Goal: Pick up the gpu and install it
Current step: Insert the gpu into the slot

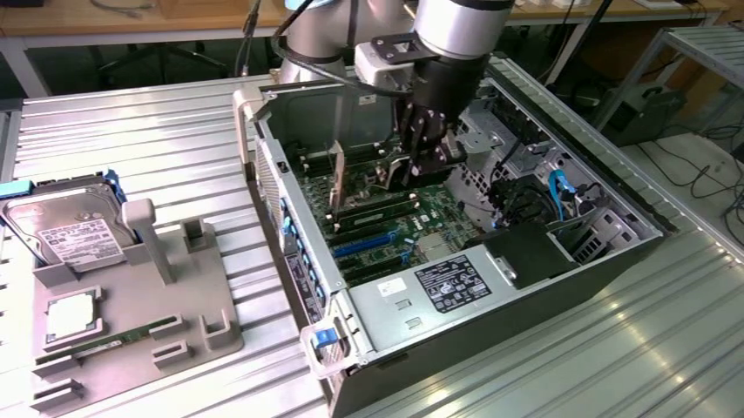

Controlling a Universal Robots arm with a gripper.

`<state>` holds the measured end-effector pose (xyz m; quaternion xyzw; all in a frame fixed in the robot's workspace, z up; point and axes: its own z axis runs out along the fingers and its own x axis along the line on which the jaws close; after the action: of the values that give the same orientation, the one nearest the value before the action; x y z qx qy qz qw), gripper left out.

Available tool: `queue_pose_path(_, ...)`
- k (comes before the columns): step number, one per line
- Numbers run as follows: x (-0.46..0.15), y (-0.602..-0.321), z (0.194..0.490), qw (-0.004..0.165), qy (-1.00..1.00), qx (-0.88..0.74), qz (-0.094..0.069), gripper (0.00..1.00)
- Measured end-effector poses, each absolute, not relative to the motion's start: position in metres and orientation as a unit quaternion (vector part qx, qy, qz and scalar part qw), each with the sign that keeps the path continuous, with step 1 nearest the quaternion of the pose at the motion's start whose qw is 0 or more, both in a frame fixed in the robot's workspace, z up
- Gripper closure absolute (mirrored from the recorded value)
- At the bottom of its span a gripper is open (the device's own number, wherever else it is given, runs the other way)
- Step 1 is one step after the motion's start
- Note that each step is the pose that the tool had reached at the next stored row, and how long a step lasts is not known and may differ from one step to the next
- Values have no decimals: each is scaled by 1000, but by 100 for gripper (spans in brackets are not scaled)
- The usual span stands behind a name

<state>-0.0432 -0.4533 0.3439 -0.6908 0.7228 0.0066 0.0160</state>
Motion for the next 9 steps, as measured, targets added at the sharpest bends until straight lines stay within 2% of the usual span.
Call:
queue_pose_path(2,-47,-455,320,17,711,-703,8,73)
queue_pose_path(9,-47,-458,317,17,711,-703,8,73)
